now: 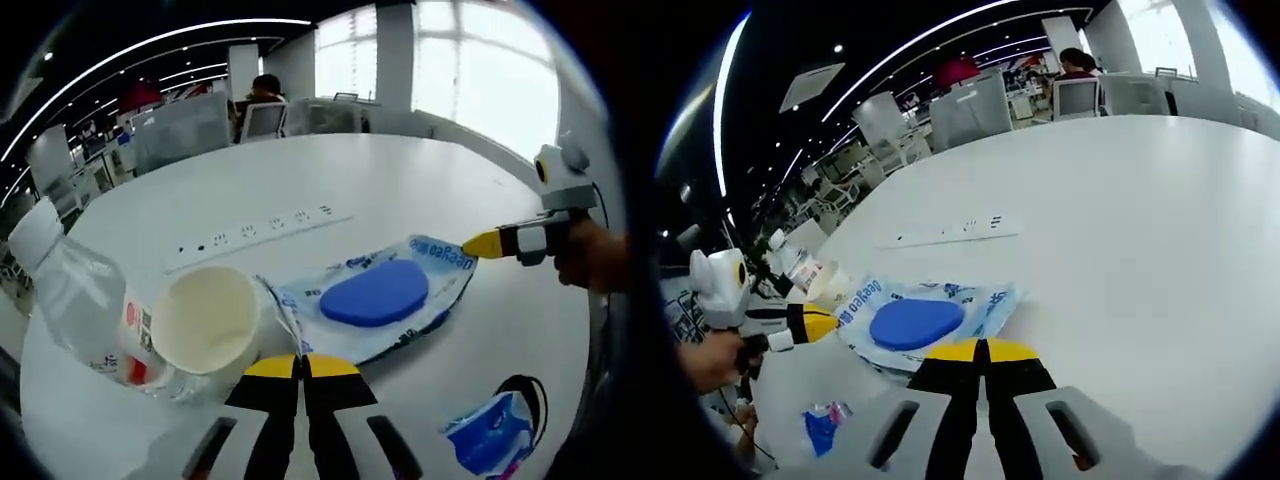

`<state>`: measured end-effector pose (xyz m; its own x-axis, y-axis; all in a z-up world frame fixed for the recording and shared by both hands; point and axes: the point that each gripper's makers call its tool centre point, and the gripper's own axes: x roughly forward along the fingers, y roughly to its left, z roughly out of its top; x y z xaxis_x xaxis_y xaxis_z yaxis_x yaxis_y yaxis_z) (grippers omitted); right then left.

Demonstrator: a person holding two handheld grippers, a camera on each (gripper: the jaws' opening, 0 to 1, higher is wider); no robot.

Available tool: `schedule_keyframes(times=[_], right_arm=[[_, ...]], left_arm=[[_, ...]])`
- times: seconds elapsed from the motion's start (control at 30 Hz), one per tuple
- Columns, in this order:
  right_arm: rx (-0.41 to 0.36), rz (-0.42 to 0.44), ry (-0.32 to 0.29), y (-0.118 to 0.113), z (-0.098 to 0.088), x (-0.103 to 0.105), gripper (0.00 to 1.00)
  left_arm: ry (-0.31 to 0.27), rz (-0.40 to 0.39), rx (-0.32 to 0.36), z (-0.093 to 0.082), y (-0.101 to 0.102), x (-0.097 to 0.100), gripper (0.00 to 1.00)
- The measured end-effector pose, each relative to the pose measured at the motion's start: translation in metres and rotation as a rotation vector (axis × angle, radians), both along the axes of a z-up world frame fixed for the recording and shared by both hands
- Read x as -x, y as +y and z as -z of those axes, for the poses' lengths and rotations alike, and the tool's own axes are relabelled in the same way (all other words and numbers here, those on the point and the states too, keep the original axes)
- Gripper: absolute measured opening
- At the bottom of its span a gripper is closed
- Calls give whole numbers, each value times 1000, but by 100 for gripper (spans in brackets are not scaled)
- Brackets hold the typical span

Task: Arrange the tabletop items into an orderly group along one side of the table until the central work area is clear of visible clutter.

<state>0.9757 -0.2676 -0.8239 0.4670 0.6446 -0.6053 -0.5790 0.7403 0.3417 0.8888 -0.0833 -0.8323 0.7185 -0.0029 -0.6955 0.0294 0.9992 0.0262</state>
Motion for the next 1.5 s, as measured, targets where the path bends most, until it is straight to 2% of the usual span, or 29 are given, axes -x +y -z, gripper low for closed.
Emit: schedule_keyframes(times=[0.1, 0.13, 0.23, 0.4, 0.57, 0.7, 0.77, 0.87, 0.9, 1.03, 1.17, 1.23, 1.33, 1.5], right_arm=[[17, 2, 0, -1, 5, -3, 0], [28, -6, 6, 1, 13, -3, 0], [85, -37, -14, -2, 21, -1, 0], [87, -40, -7, -3, 31, -1, 0], [95, -54, -18, -3, 35, -5, 0], [109, -101, -59, -1, 33, -3, 0], [105, -98, -58, -1, 33, -4, 0], [93, -92, -50, -2, 32, -3, 0], [83, -88, -48, -2, 32, -2, 1], [81, -59, -56, -7, 32, -1, 18], [70, -47, -49, -11, 30, 6, 24], [63, -39, -60, -13, 26, 9, 29], [53, -37, -64, -15, 17, 20, 34], [23, -47, -112, -16, 1, 34, 40]], left_arm=[[10, -3, 20, 7, 2, -3, 0], [9, -4, 15, 9, 3, -5, 0], [22, 4, 10, 16, 4, -6, 0], [42, 20, 1, 25, 1, -2, 0], [47, 8, 6, 32, 1, 1, 1], [48, -11, 13, 31, 4, 1, 6], [45, -20, 21, 30, 5, 1, 11], [41, -20, 27, 28, 5, 3, 12], [38, -21, 32, 27, 3, 4, 13], [27, -21, 38, 21, 1, 7, 20], [8, -18, 41, 14, -2, 10, 22], [-5, -17, 58, 5, -8, 14, 25], [-15, -10, 63, 4, -8, 19, 28], [-18, 3, 94, 0, -15, 32, 36]])
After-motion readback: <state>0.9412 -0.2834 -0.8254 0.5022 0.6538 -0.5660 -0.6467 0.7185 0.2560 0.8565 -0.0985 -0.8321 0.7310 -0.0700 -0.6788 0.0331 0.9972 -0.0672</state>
